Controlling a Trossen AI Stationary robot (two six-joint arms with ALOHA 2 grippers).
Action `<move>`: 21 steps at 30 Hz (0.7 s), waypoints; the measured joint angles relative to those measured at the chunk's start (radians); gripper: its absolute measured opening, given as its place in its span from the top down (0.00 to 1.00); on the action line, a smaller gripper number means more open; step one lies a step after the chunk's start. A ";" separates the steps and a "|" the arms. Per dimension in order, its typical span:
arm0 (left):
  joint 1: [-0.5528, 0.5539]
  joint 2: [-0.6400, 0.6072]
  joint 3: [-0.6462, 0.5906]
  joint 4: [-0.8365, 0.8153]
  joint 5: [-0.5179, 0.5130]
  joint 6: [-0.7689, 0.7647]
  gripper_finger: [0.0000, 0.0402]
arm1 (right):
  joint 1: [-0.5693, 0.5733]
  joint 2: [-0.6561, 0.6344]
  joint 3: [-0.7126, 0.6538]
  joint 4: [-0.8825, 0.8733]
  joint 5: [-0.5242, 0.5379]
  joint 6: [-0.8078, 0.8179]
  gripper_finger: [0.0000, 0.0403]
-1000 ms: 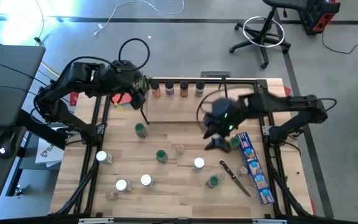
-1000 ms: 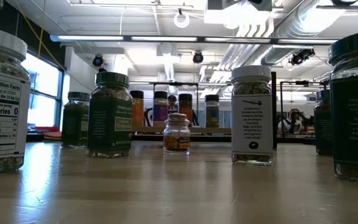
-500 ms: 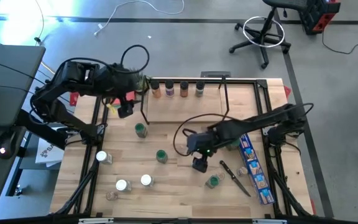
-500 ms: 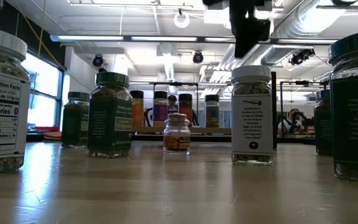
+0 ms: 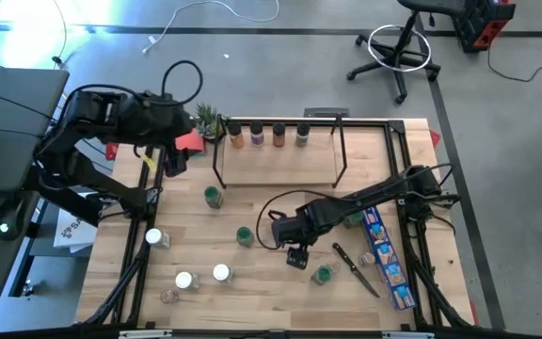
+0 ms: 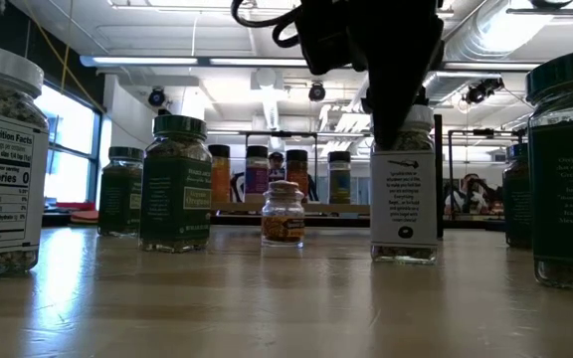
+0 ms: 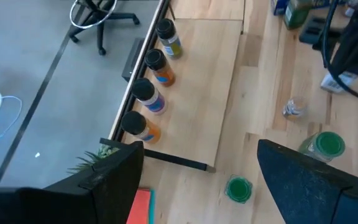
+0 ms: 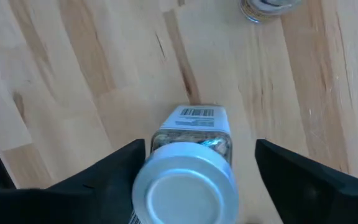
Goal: Shelf spices
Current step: Put the white seasoning bottle on the shelf aligned with the black seasoning bottle
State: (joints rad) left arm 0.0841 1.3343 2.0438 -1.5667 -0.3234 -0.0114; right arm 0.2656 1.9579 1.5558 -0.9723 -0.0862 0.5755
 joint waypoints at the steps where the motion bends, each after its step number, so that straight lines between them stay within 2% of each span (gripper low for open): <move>1: 0.000 -0.006 0.000 0.000 0.000 -0.003 0.23 | 0.000 0.000 0.000 -0.005 -0.003 0.000 0.38; 4: 0.000 -0.015 0.000 0.001 -0.004 -0.006 0.23 | -0.001 -0.003 0.000 -0.025 -0.015 -0.001 0.53; 5: 0.000 -0.015 0.000 0.002 -0.003 -0.006 0.23 | -0.003 -0.004 0.000 -0.030 -0.028 -0.007 0.54; 8: 0.000 -0.013 0.000 0.006 -0.002 -0.004 0.23 | -0.011 -0.004 0.021 -0.046 -0.041 -0.136 0.54; 13: 0.000 -0.008 0.000 0.032 -0.002 -0.004 0.23 | -0.031 -0.008 0.047 -0.036 -0.029 -0.577 0.54; 16: 0.000 -0.008 -0.001 0.048 0.000 -0.010 0.23 | -0.033 -0.007 0.045 -0.041 0.019 -0.771 0.54; 19: 0.000 -0.008 -0.001 0.048 0.000 -0.023 0.23 | -0.032 -0.007 0.045 -0.032 0.107 -0.843 0.54; 21: 0.000 -0.008 -0.001 0.047 0.000 -0.029 0.23 | -0.032 -0.007 0.045 -0.027 0.139 -0.830 0.47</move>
State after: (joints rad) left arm 0.0845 1.3258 2.0430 -1.5194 -0.3233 -0.0407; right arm 0.2333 1.9507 1.6009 -0.9991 0.0533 -0.2550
